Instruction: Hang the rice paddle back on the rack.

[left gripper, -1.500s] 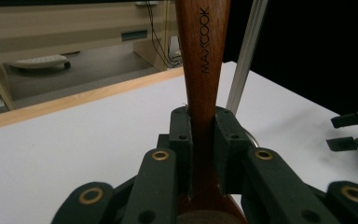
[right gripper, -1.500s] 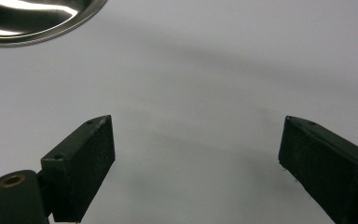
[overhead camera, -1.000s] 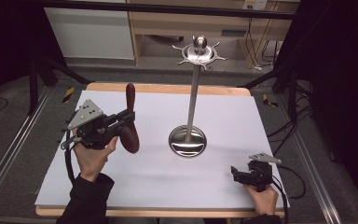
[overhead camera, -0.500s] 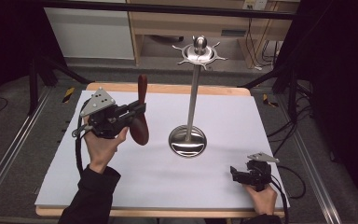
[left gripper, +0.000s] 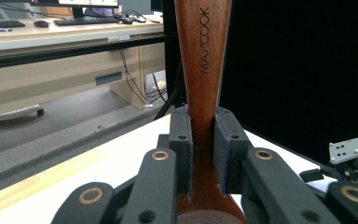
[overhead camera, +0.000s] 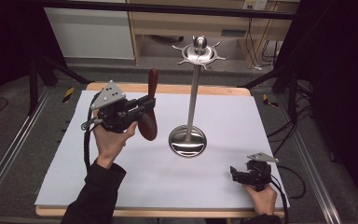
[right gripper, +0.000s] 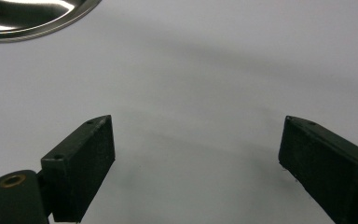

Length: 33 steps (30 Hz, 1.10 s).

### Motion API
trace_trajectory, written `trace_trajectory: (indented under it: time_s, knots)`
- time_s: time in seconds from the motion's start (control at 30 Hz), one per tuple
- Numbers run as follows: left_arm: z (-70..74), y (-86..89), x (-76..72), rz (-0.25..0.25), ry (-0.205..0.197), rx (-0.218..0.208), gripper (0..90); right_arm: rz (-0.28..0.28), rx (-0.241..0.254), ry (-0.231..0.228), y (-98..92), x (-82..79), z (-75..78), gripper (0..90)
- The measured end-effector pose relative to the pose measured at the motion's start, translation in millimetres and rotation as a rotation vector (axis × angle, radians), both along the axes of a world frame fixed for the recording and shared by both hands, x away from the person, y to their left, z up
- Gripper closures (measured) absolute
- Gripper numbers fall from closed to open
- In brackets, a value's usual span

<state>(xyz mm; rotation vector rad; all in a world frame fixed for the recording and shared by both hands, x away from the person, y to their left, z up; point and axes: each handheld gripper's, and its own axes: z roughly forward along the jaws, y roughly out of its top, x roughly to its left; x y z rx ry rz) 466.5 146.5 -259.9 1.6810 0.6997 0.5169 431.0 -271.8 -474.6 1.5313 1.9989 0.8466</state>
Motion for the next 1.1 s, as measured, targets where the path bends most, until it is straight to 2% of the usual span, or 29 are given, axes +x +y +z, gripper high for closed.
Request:
trace_trajectory:
  time_s: [0.47, 0.67, 0.77, 1.1]
  knots:
    - [13.9, -11.8, 6.9, -0.025, -0.022, 0.005, 78.4, -0.006, 0.006, 0.002, 0.1, 0.0, 0.1, 11.0]
    - [19.2, -15.9, 9.5, -0.033, -0.016, 0.003, 78.4, -0.008, 0.004, 0.003, 0.2, 0.4, -0.2, 11.0]
    - [21.7, -18.6, 11.4, -0.052, -0.004, -0.01, 78.5, -0.007, 0.002, 0.003, 0.1, 0.5, -0.3, 11.0]
    - [26.6, -28.5, 15.3, -0.059, -0.004, 0.006, 78.5, -0.008, 0.006, 0.003, -0.2, 0.3, 0.2, 10.9]
